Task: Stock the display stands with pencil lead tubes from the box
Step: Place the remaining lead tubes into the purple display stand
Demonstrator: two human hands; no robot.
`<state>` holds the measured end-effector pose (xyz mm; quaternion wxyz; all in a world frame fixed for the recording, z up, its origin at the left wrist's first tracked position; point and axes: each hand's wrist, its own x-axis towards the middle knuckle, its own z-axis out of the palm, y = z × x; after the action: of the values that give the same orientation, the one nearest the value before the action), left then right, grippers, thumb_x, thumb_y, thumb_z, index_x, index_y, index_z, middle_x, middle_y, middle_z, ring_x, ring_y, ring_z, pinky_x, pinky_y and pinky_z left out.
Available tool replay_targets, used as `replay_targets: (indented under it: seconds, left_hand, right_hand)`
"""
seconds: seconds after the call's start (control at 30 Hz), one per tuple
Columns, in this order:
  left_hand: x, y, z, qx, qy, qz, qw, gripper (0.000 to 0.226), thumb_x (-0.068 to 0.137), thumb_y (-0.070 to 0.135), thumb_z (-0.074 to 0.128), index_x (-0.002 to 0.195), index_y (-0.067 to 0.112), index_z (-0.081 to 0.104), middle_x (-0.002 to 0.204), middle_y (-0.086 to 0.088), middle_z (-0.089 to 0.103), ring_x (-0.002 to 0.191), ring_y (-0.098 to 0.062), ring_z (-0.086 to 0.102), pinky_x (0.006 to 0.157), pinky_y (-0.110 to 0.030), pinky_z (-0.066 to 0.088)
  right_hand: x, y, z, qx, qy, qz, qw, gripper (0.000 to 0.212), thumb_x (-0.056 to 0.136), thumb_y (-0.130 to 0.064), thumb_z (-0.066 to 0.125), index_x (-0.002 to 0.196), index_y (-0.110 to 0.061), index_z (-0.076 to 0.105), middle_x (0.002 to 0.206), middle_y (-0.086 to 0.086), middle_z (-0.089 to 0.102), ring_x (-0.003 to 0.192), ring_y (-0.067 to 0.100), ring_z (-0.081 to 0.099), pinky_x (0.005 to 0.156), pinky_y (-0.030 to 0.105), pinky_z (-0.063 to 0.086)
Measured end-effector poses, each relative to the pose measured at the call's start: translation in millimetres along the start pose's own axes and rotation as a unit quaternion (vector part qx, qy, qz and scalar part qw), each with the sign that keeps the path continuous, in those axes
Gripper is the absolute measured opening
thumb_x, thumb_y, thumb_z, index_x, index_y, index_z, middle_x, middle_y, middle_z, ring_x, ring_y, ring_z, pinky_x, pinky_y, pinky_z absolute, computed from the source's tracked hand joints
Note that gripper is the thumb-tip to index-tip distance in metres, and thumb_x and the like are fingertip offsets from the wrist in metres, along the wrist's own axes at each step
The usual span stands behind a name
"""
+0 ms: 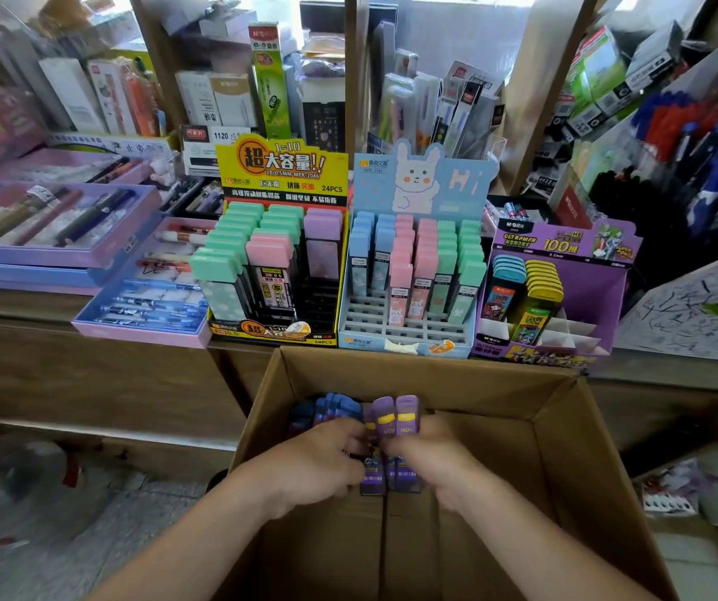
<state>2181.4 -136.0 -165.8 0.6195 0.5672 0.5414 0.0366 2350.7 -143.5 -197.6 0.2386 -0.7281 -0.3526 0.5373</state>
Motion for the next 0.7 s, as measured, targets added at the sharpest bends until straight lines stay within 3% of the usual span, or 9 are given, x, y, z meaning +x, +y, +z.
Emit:
replay_targets:
  seconds: [0.13, 0.3, 0.43, 0.53, 0.7]
  left_hand:
    - [2.1, 2.6, 2.2, -0.059, 0.008, -0.006, 0.998, 0.056, 0.091, 0.003, 0.063, 0.138, 0.027, 0.047, 0.116, 0.011, 0.066, 0.107, -0.009, 0.069, 0.079, -0.02, 0.059]
    - [3.3, 5.6, 4.6, -0.101, 0.009, -0.008, 0.995, 0.064, 0.091, -0.003, 0.063, 0.148, 0.016, 0.04, 0.123, -0.001, 0.065, 0.111, -0.014, 0.068, 0.081, -0.02, 0.059]
    - [1.4, 8.9, 6.4, -0.117, 0.003, 0.001, 0.993, 0.05, 0.09, -0.009, 0.058, 0.134, 0.015, 0.052, 0.122, -0.01, 0.066, 0.108, -0.017, 0.068, 0.076, -0.018, 0.058]
    - [0.2, 10.2, 8.7, -0.117, 0.003, 0.003, 0.993, 0.043, 0.091, -0.008, 0.059, 0.12, 0.023, 0.057, 0.119, -0.006, 0.067, 0.106, -0.014, 0.069, 0.075, -0.017, 0.057]
    - [-2.8, 14.2, 8.0, -0.119, 0.056, 0.027, 0.991, 0.042, 0.091, 0.002, 0.066, 0.126, 0.023, 0.057, 0.114, 0.001, 0.068, 0.104, -0.012, 0.07, 0.085, -0.026, 0.061]
  right_hand:
    - [-0.5, 1.2, -1.7, -0.037, -0.01, 0.006, 0.999, 0.016, 0.085, -0.004, 0.073, 0.089, -0.019, 0.07, 0.092, 0.006, 0.076, 0.086, 0.02, 0.074, 0.076, 0.036, 0.061]
    - [0.6, 3.2, -0.6, -0.057, -0.018, 0.006, 0.998, 0.014, 0.087, -0.008, 0.072, 0.089, -0.021, 0.068, 0.087, 0.003, 0.074, 0.08, 0.016, 0.071, 0.064, 0.027, 0.055]
    - [-4.2, 2.9, 3.3, -0.069, -0.018, 0.006, 0.997, 0.009, 0.092, -0.017, 0.068, 0.088, -0.021, 0.06, 0.089, 0.006, 0.071, 0.083, 0.021, 0.069, 0.07, 0.033, 0.054]
    - [-8.1, 2.6, 1.0, -0.067, -0.015, 0.002, 0.998, 0.01, 0.093, -0.017, 0.068, 0.088, -0.022, 0.061, 0.093, 0.007, 0.073, 0.09, 0.023, 0.071, 0.078, 0.036, 0.057]
    - [-20.7, -2.7, -11.0, 0.005, -0.037, -0.043, 0.998, 0.007, 0.094, -0.015, 0.071, 0.097, -0.022, 0.071, 0.098, 0.005, 0.077, 0.096, 0.023, 0.072, 0.092, 0.041, 0.058]
